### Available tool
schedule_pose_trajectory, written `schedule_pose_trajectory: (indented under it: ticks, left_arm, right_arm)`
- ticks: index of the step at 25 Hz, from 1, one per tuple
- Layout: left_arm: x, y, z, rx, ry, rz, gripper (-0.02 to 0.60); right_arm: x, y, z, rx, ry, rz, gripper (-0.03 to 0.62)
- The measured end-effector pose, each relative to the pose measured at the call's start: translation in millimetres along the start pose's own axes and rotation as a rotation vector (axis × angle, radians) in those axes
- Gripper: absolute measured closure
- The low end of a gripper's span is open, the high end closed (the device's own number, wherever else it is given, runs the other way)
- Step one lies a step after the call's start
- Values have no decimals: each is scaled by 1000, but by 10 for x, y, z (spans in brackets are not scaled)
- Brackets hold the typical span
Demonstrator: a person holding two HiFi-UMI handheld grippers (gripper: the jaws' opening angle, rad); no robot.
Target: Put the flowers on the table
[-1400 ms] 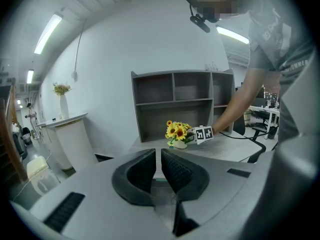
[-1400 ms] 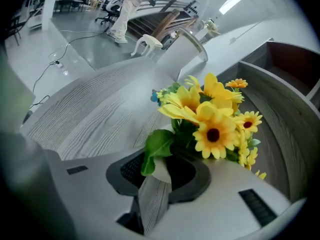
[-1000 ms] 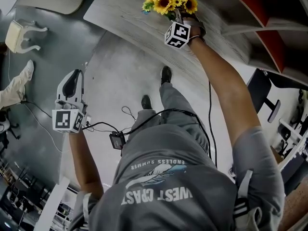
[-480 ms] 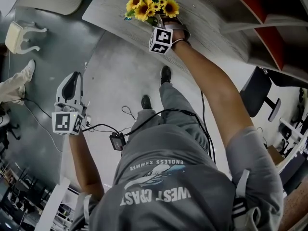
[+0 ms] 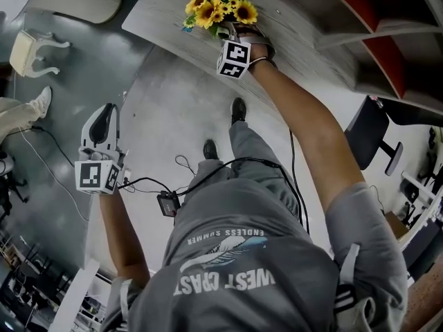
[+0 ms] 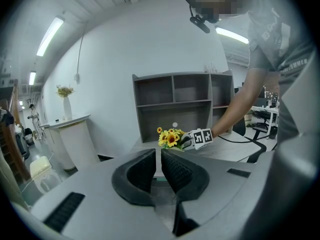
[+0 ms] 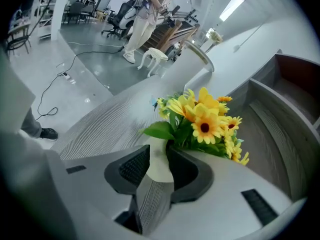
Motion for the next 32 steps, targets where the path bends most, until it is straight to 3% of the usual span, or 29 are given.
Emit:
schedule_pose_trajectory:
  ticks: [11,16,22,32]
  left_arm:
    - [269,-72,104,-5,-89,-32,535]
    - [359,-23,202,-3,-132,-51,535]
    - [510,11,372,-2,-193,-69,535]
    - [788,27,647,2,-286,-101,535]
  right_arm:
    - [-122,-252,774,-78,-72,-69,471]
    - [9,-510,1365,-128,-170,-222,496]
    - [329,-817,2438,-145,-369,-485,531]
    - [773,-809,4064,-99,-605,-697,568]
Point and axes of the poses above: the fingertips, and each gripper's own axes: z backward along the fingers, y to its left, x out of its top, the point moved 2 cm from there along z, backward along the fingers, and after that the axes turned 4 degrees about -z, right-handed, at the moved point
